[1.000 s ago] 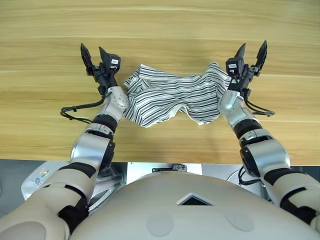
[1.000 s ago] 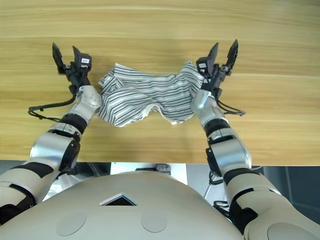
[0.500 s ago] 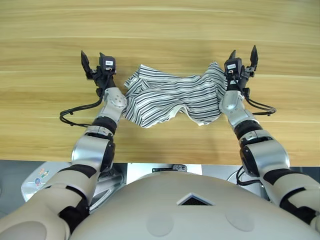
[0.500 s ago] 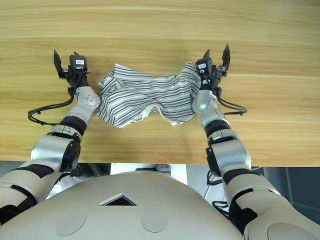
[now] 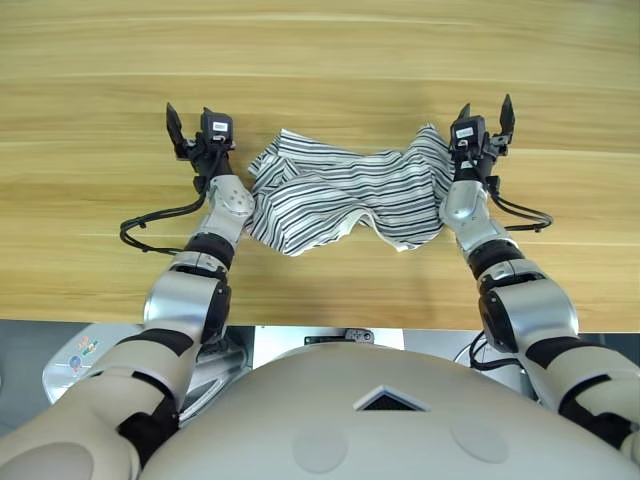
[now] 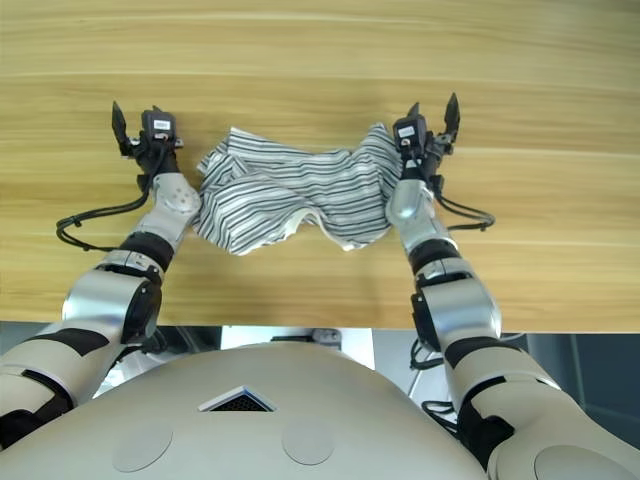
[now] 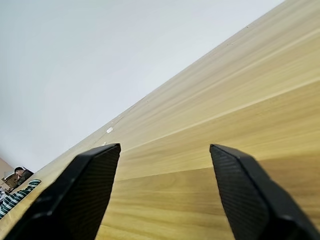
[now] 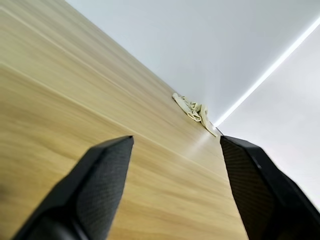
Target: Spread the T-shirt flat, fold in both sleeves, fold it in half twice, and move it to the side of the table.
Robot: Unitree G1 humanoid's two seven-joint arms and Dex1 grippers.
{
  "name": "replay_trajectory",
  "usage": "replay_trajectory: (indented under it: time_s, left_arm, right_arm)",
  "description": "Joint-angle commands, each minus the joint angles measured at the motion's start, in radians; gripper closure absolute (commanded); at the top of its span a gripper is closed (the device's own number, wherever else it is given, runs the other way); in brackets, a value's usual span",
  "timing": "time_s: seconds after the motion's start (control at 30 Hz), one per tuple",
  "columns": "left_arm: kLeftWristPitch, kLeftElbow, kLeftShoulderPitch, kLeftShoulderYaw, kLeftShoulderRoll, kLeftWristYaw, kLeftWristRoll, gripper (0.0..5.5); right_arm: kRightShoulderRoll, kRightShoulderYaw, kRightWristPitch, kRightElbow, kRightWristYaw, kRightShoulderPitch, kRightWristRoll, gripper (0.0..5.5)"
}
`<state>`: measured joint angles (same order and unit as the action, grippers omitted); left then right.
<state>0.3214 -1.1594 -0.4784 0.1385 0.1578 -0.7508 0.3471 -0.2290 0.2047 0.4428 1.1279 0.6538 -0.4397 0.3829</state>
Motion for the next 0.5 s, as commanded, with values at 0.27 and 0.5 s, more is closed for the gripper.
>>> replay_trajectory:
  time_s: [0.27, 0.5]
  left_arm:
    - [-0.110, -0.196, 0.262, 0.029, -0.116, 0.021, 0.023, 2.16]
    - [-0.116, -0.196, 0.251, 0.036, -0.126, 0.025, 0.034, 2.16]
  right_arm:
    - [0.099, 0.051, -0.129, 0.227, -0.038, 0.262, 0.047, 2.28]
    - [0.091, 0.040, -0.127, 0.226, -0.037, 0.268, 0.038, 2.28]
